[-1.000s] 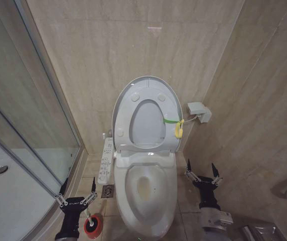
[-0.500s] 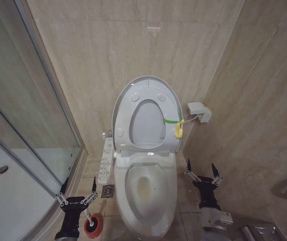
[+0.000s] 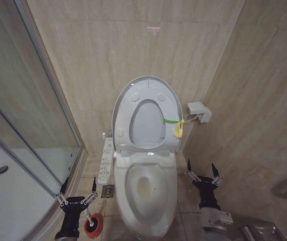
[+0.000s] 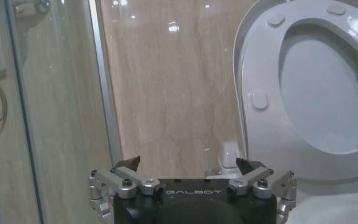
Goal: Open the toilet lid, clean the toilet bowl with a toilet brush, close the toilet lid, and flush.
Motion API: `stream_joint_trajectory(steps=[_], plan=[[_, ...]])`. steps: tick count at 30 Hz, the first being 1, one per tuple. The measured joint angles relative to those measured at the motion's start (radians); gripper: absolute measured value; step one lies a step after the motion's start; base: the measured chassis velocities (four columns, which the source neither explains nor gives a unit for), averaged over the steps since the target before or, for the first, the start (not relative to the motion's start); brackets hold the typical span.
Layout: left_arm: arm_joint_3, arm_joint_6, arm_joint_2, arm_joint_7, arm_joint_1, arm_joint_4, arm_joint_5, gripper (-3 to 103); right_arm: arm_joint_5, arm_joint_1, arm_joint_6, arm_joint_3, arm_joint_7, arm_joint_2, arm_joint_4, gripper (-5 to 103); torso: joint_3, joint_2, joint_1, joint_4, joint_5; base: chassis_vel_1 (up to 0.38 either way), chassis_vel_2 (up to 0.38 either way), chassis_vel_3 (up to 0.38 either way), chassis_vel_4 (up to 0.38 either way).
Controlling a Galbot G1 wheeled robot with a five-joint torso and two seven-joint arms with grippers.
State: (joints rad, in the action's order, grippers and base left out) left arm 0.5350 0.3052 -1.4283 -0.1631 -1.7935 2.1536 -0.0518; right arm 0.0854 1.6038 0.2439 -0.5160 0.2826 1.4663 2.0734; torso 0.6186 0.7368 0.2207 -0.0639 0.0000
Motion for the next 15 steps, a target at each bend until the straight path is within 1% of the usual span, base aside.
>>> stream_joint_trajectory(steps=[15], plan=[[0.0, 0.0, 0.0, 0.0, 0.0, 0.0, 0.0, 100, 0.0, 0.0, 0.0, 0.0, 0.0, 0.0, 0.0, 100, 0.0, 0.0, 0.0, 0.0, 0.0, 0.0, 0.0, 0.0, 0.0]])
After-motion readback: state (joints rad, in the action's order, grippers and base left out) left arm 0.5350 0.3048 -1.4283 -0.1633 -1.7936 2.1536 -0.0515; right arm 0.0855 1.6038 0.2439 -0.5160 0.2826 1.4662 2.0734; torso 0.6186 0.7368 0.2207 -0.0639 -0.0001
